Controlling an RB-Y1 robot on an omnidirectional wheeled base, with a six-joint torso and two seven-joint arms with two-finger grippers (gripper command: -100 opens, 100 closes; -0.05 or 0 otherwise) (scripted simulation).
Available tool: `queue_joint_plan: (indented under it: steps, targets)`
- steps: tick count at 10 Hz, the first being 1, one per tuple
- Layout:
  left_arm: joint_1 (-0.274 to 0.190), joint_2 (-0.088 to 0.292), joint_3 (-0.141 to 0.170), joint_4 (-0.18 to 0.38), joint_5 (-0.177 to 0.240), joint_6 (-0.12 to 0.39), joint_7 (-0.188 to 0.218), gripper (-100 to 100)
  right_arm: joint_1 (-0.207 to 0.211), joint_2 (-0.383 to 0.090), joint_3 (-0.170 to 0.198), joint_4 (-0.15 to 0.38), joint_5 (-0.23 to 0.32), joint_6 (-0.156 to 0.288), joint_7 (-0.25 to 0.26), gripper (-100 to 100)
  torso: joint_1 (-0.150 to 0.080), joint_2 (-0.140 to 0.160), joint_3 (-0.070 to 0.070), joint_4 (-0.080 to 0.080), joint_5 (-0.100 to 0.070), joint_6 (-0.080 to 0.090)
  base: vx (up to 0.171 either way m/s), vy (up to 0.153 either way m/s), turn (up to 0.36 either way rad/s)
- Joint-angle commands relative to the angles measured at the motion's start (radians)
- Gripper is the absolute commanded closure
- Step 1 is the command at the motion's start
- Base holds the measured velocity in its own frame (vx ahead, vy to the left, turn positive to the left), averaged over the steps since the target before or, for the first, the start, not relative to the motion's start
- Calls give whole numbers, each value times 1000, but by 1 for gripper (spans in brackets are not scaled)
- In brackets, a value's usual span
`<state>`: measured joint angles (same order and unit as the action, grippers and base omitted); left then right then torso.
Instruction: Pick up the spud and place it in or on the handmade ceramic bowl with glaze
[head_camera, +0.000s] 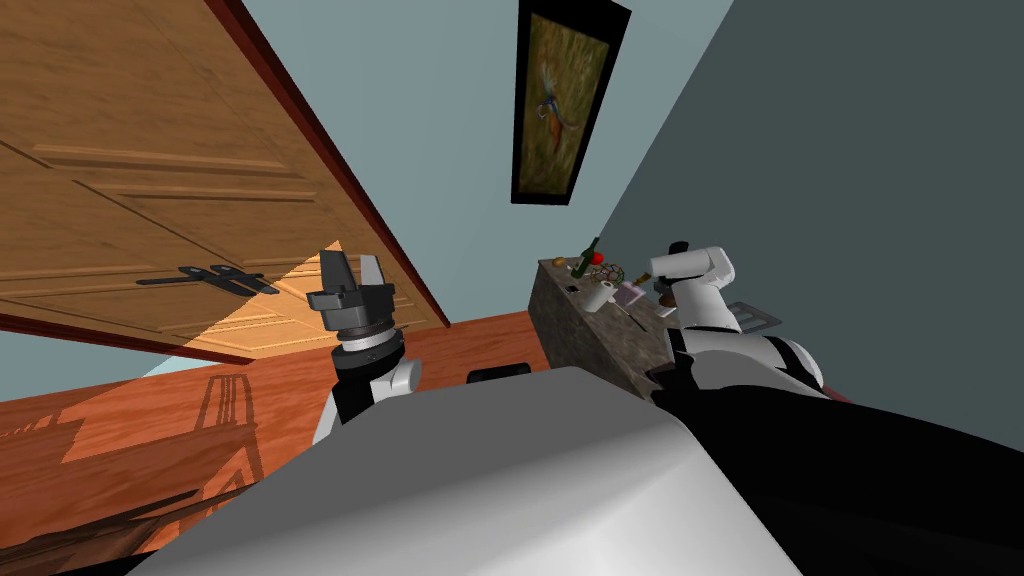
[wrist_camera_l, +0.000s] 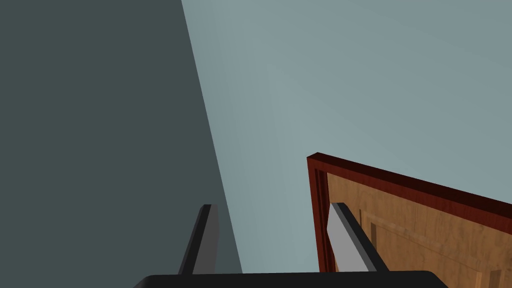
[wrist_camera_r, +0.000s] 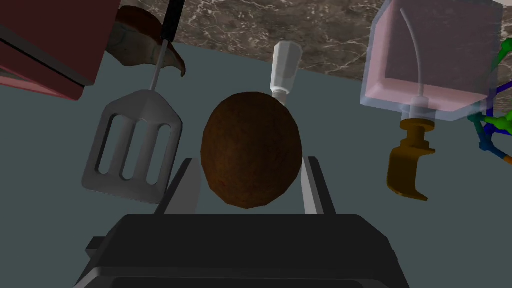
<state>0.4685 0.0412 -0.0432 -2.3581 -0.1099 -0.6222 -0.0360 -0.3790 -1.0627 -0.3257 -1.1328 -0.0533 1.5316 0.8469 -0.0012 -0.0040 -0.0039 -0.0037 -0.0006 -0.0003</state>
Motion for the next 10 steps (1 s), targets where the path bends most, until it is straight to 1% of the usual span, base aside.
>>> queue_joint_plan:
  steps: [1,2,3,4,7,10]
  targets:
    - [0,0,0,0,0,0,0,0,34,8,32,18,40,-9,13,100,0,0,0,0,0,0,8,-58,66]
    - [0,0,0,0,0,0,0,0,48,13,44,27,53,-15,15,100,-3,0,0,-1,-1,1,11,-80,38]
    - [0,0,0,0,0,0,0,0,82,20,68,44,74,-30,15,100,-5,-1,-1,-1,-1,1,17,-108,17]
    - [0,0,0,0,0,0,0,0,82,20,68,44,74,-30,15,100,-7,-1,-1,-1,-1,1,10,-91,-1]
    - [0,0,0,0,0,0,0,0,138,27,99,67,96,-59,4,100,-5,0,0,-1,-1,2,-2,-80,-9]
    - [0,0,0,0,0,0,0,0,197,27,121,86,105,-92,-16,100,-6,1,0,0,-1,3,-1,-91,-33]
